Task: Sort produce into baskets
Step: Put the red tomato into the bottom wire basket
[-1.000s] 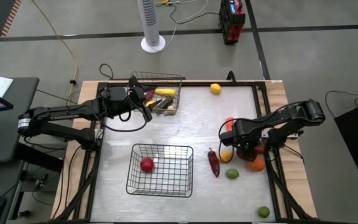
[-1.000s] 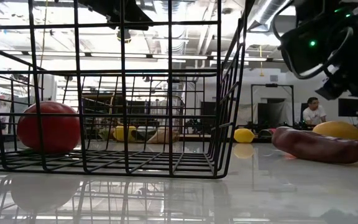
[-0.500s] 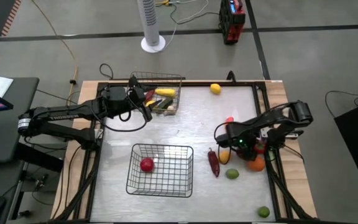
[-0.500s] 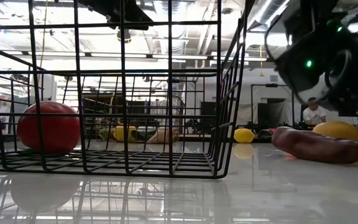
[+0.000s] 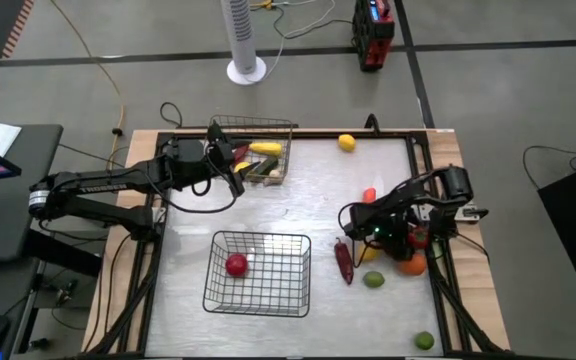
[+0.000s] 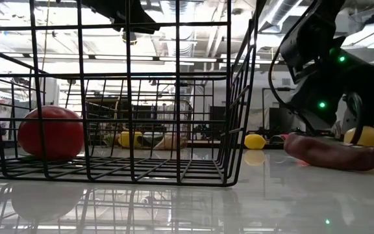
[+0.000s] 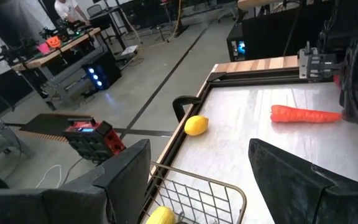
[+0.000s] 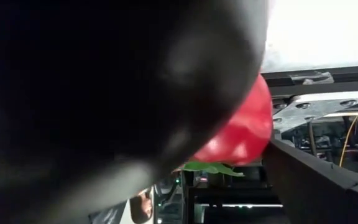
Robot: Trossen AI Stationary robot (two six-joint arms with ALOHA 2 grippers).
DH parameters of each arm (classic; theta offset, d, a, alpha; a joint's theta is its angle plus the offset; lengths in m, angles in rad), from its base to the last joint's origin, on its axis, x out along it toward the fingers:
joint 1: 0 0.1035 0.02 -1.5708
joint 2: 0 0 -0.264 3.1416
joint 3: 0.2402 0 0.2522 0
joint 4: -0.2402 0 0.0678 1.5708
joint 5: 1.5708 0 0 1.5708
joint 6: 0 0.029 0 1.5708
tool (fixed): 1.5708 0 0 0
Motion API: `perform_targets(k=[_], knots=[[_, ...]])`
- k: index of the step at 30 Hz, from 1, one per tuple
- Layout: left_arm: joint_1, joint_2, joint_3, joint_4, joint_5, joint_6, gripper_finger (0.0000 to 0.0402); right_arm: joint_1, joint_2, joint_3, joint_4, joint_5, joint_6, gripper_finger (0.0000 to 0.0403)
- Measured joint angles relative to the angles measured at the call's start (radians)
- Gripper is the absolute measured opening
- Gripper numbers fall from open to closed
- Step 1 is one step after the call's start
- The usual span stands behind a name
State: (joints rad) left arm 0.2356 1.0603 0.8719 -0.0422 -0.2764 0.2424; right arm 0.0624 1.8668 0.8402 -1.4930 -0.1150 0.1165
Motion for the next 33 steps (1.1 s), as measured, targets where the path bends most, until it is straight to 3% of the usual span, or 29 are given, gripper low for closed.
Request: perform_targets(k=[11,23,33], knots=[[0.0,0.0,0.0,0.0,0.0,0.0,0.0261,0.0,0.003,0.019,-0.021,0.007,0.005,0.0293],[0.0,0.0,0.0,0.003,0.0,0.001,0.0261,-0.023,-0.14,0.206,-0.067,0.101,0.088,0.0287],[0.0,0.0,0.0,0.012,0.0,0.001,0.0261,-0.041,-0.273,0.487,-0.008,0.103,0.12,0.0287]])
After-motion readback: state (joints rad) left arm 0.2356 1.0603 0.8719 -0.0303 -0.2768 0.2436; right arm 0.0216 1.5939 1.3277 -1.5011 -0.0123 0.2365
